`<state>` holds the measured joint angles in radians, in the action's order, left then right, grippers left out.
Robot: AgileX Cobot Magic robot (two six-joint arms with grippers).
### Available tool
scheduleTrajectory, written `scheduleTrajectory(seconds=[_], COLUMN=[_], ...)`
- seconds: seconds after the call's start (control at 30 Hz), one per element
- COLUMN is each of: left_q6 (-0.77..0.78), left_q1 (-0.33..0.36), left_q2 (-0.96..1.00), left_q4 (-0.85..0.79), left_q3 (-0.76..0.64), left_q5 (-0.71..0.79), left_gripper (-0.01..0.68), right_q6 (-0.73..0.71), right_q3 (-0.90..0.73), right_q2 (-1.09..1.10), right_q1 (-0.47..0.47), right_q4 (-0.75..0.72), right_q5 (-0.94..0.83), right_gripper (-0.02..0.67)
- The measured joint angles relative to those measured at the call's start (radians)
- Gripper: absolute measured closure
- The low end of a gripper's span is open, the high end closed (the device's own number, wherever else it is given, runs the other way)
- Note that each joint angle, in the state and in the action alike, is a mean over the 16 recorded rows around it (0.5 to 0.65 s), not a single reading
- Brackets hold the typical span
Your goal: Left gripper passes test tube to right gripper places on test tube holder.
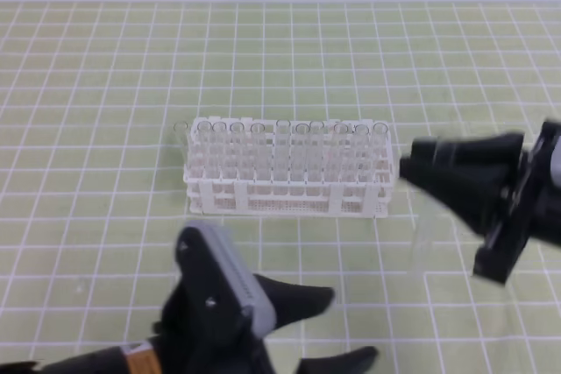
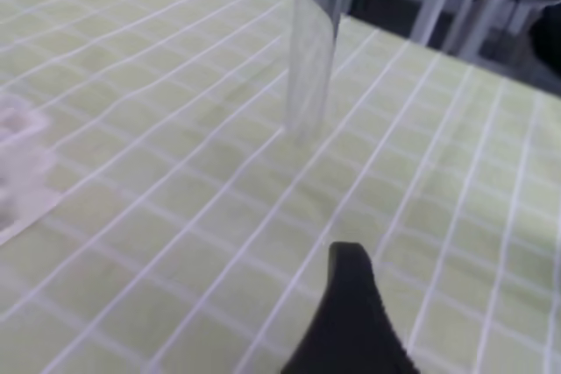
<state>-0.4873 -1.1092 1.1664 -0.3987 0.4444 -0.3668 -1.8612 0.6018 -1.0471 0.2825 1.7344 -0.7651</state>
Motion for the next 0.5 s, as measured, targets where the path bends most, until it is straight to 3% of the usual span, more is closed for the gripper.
scheduleTrajectory(seconds=[0.3, 0.5], left_q6=[0.013, -0.009], left_q1=[0.0, 0.0], left_q2=[-0.152, -0.232], left_q4=[-0.002, -0.003], left_q3=[0.0, 0.0], left_q5=[0.362, 0.57], left_gripper=[0.249, 0.312], right_q6=[-0.11, -0.153], right_q3=[0.125, 0.207], right_q2=[-0.077, -0.188], right_q1=[0.0, 0.0], right_q4=[0.004, 0.006], right_q5=[0.133, 0.153], right_gripper=[0.557, 0.557])
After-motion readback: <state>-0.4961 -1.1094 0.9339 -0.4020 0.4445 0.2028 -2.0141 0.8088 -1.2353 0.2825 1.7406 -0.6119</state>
